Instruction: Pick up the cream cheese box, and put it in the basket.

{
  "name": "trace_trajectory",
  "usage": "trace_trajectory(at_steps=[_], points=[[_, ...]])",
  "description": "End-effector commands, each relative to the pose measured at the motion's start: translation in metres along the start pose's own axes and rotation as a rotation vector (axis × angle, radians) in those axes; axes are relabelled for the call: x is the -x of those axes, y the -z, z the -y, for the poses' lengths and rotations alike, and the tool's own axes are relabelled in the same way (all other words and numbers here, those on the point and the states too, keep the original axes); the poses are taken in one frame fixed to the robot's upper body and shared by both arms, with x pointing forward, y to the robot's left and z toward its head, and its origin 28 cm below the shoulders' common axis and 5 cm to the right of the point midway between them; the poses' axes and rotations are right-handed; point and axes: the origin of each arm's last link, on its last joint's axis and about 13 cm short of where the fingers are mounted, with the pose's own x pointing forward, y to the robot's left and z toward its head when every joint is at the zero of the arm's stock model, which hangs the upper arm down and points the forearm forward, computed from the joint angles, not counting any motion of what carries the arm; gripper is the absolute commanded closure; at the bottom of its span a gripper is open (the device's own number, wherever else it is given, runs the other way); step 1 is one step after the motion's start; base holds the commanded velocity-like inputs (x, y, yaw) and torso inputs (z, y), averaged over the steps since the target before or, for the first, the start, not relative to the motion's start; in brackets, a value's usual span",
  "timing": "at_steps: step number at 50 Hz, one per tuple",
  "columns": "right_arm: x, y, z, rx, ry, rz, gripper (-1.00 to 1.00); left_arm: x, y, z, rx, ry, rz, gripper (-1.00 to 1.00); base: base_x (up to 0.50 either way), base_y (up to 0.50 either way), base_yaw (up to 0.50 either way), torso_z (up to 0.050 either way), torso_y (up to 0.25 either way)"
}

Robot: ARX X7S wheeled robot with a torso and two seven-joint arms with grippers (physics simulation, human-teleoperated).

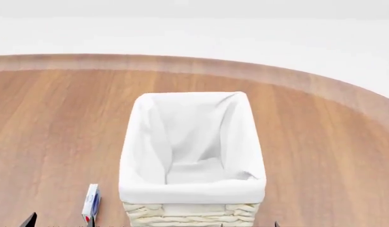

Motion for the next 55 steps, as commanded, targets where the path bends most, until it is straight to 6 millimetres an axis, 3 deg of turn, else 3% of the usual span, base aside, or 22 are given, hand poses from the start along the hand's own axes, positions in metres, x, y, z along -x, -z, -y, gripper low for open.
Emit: trace_trajectory(at_steps=[1,47,55], points=[[-0.0008,0.0007,-0.0004,-0.006,-0.001,-0.017,-1.00,0.0000,0.0000,-0.0004,0.003,0.002,0.001,-1.00,0.00,0.00,0.00,0.000,0.000],[-0.0025,0.0042,-0.0020,0.005,-0.003,-0.029,-1.00,-0.0034,-0.0002,-0.0026,-0.022,-0.031,0.006,-1.00,0.00,0.00,0.00,0.000,0.000],[-0.0023,0.0042,-0.0022,0.007,-0.006,-0.029,-1.00,-0.0038,-0.0010,-0.0034,-0.022,-0.033,0.010,-1.00,0.00,0.00,0.00,0.000,-0.250]])
